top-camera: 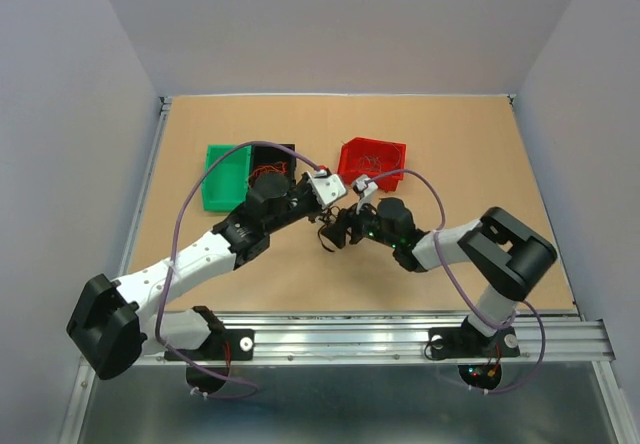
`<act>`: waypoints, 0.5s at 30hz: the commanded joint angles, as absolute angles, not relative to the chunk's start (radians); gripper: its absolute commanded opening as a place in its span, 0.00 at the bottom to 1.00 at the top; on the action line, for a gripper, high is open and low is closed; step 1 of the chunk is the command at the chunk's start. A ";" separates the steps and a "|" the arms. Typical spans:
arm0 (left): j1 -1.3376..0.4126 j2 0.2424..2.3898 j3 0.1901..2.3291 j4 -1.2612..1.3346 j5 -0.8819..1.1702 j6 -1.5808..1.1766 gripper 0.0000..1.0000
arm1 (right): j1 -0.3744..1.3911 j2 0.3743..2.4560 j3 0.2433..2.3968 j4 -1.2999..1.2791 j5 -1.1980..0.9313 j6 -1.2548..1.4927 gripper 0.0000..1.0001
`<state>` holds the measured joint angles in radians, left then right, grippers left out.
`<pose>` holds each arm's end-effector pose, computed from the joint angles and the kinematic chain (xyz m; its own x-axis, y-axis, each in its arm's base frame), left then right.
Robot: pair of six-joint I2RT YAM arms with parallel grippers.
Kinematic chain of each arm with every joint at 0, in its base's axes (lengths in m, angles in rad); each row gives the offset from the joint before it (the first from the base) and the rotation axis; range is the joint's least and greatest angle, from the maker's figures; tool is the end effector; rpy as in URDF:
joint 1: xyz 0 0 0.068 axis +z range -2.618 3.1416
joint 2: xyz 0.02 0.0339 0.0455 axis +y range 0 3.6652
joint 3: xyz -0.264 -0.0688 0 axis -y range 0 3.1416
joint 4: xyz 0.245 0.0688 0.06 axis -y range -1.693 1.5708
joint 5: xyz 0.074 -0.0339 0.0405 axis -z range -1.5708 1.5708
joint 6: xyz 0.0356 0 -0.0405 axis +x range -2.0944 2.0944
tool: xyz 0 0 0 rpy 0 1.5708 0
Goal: Untangle the cables
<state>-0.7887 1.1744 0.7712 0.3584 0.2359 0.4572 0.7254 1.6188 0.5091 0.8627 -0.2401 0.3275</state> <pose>0.1882 -0.2013 0.3112 0.3488 0.2579 -0.9010 0.7805 0.4522 0.4316 0.2194 0.2058 0.1579 -0.4360 0.0310 -0.8994 -0.7147 0.5955 0.3670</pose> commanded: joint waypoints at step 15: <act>-0.577 0.758 0.605 0.650 0.029 0.247 0.00 | 0.738 1.720 0.601 0.917 0.041 0.308 0.40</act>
<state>-0.5793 0.8322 0.6392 0.5114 0.0563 0.2840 0.7341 1.7897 0.6128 0.8814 -0.0208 0.3157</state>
